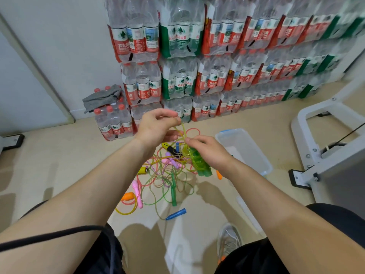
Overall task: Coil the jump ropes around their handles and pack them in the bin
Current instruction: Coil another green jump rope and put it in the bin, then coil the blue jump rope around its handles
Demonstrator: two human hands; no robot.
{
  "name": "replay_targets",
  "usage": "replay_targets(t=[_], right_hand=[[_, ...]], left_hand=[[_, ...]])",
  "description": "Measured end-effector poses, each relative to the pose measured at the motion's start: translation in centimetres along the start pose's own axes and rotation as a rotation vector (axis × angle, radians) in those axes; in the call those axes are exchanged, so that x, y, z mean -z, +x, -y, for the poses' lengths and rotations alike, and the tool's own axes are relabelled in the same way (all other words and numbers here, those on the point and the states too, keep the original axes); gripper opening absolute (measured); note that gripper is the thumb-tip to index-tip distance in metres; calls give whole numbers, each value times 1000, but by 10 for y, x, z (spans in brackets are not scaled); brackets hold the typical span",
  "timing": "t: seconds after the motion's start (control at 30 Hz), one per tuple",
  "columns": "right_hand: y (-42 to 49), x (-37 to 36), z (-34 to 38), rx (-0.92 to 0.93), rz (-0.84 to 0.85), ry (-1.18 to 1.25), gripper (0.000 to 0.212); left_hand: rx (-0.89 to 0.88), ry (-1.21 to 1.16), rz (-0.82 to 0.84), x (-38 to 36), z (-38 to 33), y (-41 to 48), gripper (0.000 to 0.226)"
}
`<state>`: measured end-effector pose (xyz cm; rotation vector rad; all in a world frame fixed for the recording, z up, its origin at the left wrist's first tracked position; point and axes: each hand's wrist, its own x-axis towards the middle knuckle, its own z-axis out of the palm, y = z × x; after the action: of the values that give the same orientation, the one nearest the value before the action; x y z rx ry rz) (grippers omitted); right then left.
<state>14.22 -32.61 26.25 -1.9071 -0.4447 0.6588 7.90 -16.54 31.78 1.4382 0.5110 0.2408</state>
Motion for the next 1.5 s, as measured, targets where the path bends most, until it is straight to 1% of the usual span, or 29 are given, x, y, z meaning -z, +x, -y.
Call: replay_targets(t=[0.07,0.2,0.27,0.3,0.33,0.4,0.47,0.57,0.7,0.8,0.87,0.9,0.97,1.07,1.17,1.23,1.3,1.4,1.5], right_hand=[[-6,9,-4,-14,-5,-10,49],[-17,32,-17,-24,25,-4,38],[-22,49,-25,-57,54,23,27],[-22,58,-31,-87,66,33,18],[-22,67,-38,-121,66,40,15],[-19,87,-56,-182,45,56,25],[-13,104,-75,-218,-1,62,28],[-1,128,-103,-280,-123,49,29],[24,155,-143,-340,-291,14,37],[53,169,-175,-371,-387,-28,30],[73,177,-196,-378,-414,-78,27],[84,180,-208,-384,-415,-126,28],[104,183,-231,-405,-396,-260,32],[134,181,-268,-481,-375,-414,27],[154,176,-296,-542,-275,-608,20],[161,173,-309,-577,-201,-729,19],[163,172,-317,-602,-170,-819,25],[161,174,-316,-616,-189,-872,38],[156,177,-299,-593,-227,-824,40]], left_hand=[[-35,75,8,-11,3,-1,19],[-120,329,8,-35,13,9,11],[-115,381,31,-48,20,17,10],[-97,384,39,-54,23,22,10],[-71,364,45,-60,26,26,11],[-21,304,51,-77,32,38,12],[11,289,65,-98,41,51,13],[52,294,81,-130,66,77,16],[92,311,95,-172,109,114,21],[124,326,89,-200,146,142,20],[128,332,89,-214,172,162,14],[121,347,96,-221,186,173,12],[103,410,129,-234,209,190,18],[35,577,221,-248,238,209,24],[-65,848,389,-256,266,223,25],[-133,1072,539,-259,279,228,34],[-191,1214,627,-260,285,228,44],[-261,1203,605,-252,282,227,46],[-325,1135,524,-229,273,220,40]])
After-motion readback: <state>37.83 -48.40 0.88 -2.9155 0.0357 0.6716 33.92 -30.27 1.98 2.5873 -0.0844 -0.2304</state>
